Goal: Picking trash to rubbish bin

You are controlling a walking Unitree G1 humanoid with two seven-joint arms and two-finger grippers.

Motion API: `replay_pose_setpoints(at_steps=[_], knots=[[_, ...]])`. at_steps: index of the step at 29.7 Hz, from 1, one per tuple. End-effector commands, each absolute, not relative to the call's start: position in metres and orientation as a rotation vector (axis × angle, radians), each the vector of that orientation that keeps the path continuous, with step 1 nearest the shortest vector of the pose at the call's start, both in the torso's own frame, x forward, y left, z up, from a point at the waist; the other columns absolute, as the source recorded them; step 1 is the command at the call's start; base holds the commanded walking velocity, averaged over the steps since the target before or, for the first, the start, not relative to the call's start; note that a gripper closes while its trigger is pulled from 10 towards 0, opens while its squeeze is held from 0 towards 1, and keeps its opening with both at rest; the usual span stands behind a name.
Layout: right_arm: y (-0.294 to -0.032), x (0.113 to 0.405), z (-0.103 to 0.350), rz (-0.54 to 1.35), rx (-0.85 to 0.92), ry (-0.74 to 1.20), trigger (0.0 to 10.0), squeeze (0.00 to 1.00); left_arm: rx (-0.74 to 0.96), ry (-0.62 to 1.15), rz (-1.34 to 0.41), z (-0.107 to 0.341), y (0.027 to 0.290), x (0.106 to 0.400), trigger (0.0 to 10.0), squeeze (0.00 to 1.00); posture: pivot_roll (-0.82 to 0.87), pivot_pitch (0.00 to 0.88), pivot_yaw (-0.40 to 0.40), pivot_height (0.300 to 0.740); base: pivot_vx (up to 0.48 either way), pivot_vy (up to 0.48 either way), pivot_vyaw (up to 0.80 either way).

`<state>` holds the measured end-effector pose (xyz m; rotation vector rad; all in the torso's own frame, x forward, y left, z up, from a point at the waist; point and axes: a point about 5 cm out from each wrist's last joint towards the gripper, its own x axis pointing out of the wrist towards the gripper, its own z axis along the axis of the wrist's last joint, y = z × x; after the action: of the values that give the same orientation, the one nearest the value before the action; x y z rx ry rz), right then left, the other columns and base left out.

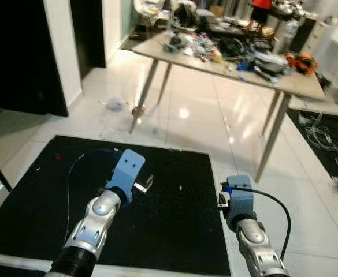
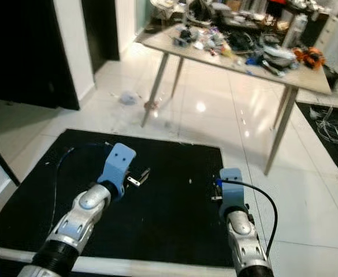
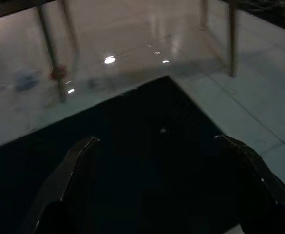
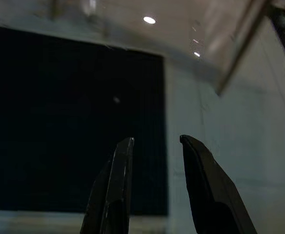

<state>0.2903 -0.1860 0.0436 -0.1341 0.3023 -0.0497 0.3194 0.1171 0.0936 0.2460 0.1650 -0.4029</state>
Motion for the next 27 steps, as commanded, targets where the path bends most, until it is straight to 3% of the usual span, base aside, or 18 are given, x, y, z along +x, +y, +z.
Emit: replay_pose_setpoints(at_steps=[1, 18, 27], knots=[[-0.1914, 0.2898, 0.0443, -0.069, -0.139, 0.308, 10.0, 0.00, 0.230, 0.169, -0.420, 0.0921, 0.1113, 0.3182, 10.0, 0.00, -0.08, 0.048, -0.057, 0.740, 0.000, 0.000, -0.80], [-0.1903, 0.2914, 0.0454, -0.074, -0.131, 0.302, 10.0, 0.00, 0.208, 0.168, -0.416, 0.0941, 0.1127, 0.3191, 10.0, 0.00, -0.08, 0.050, -0.050, 0.740, 0.000, 0.000, -0.80], [-0.1858, 0.2926, 0.0470, -0.041, -0.156, 0.283, 10.0, 0.00, 0.163, 0.137, -0.425, 0.0999, 0.1116, 0.3200, 10.0, 0.00, -0.08, 0.046, -0.053, 0.740, 0.118, 0.000, 0.00]])
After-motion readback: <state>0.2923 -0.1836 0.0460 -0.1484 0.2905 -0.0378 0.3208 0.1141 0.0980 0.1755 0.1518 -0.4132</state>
